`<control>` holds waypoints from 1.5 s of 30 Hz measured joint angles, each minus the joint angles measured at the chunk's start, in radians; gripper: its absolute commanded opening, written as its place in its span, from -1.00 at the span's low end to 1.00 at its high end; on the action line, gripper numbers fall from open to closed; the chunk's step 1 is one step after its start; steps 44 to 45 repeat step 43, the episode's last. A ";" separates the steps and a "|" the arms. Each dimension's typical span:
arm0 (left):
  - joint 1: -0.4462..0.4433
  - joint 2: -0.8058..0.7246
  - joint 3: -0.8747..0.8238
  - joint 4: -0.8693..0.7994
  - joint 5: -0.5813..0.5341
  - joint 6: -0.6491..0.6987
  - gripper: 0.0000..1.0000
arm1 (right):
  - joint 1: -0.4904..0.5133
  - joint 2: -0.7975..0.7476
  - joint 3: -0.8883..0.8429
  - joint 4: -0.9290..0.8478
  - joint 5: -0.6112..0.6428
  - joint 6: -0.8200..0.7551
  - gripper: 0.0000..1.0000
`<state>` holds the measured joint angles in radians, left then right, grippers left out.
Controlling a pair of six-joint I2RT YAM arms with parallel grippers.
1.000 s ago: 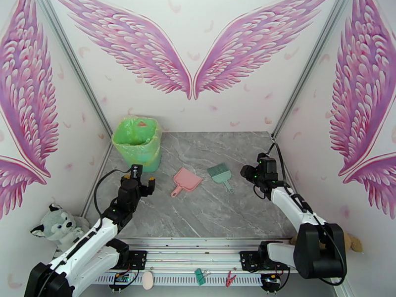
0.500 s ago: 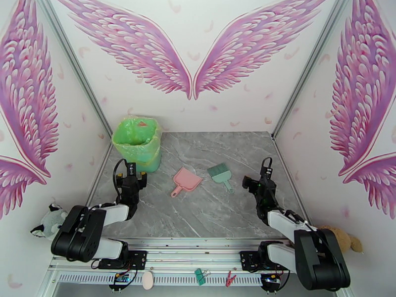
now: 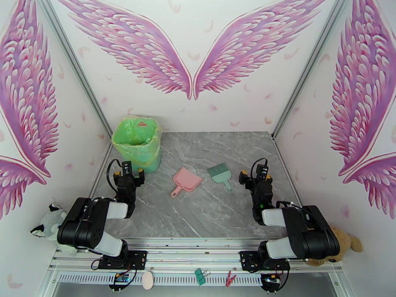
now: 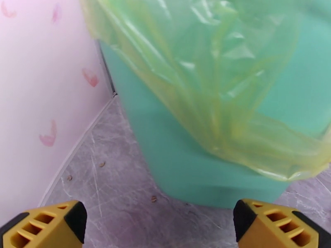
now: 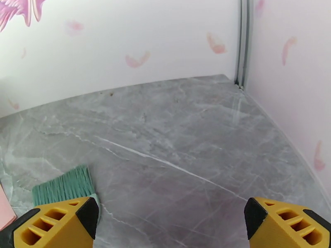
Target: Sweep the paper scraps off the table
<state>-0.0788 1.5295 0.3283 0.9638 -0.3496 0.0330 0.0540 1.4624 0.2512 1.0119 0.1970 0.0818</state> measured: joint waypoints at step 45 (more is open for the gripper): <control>0.032 0.000 0.018 -0.046 0.095 -0.018 0.98 | 0.065 0.089 0.109 -0.084 0.021 -0.076 0.98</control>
